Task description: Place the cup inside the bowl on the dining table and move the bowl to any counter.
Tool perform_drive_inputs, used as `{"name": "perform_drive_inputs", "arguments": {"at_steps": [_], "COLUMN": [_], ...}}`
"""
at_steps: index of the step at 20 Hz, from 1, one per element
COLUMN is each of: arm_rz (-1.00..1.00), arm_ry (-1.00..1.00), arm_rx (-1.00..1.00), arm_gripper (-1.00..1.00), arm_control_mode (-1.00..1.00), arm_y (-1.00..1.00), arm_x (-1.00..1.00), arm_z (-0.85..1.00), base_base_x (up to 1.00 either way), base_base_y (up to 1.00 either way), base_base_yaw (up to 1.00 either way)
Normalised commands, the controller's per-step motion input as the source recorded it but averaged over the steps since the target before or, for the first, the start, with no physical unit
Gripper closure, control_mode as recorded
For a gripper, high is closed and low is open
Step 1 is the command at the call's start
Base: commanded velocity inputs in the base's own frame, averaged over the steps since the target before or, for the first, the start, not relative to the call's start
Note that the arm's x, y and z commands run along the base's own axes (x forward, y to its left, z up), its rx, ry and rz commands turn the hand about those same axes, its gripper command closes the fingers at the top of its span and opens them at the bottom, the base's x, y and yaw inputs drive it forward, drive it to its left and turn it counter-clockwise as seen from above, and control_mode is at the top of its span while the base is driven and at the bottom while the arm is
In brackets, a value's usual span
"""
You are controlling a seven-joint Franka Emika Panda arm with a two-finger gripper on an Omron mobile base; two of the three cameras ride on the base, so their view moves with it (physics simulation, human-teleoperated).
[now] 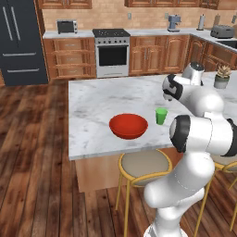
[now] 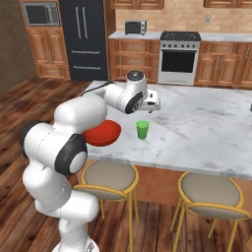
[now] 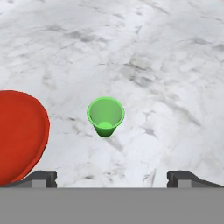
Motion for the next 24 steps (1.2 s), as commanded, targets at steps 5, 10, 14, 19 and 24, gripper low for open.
{"name": "perform_drive_inputs", "arguments": {"at_steps": [5, 10, 14, 19, 24], "arm_rz": [0.00, 0.00, 0.00, 0.00, 0.00], "arm_ry": [0.00, 0.00, 0.00, 0.00, 0.00], "arm_rx": [0.00, 0.00, 0.00, 0.00, 0.00], "arm_gripper": [-1.00, -1.00, -1.00, -1.00, -1.00], "arm_control_mode": [-1.00, -1.00, -1.00, -1.00, -1.00], "arm_y": [0.00, 0.00, 0.00, 0.00, 0.00], "arm_x": [0.03, 0.08, 0.16, 0.14, 0.04], "arm_z": [0.00, 0.00, -0.04, -0.06, -0.15], "base_base_x": [0.00, 0.00, 0.00, 0.00, 0.00], "base_base_y": [0.00, 0.00, 0.00, 0.00, 0.00], "base_base_yaw": [0.00, 0.00, 0.00, 0.00, 0.00]}}
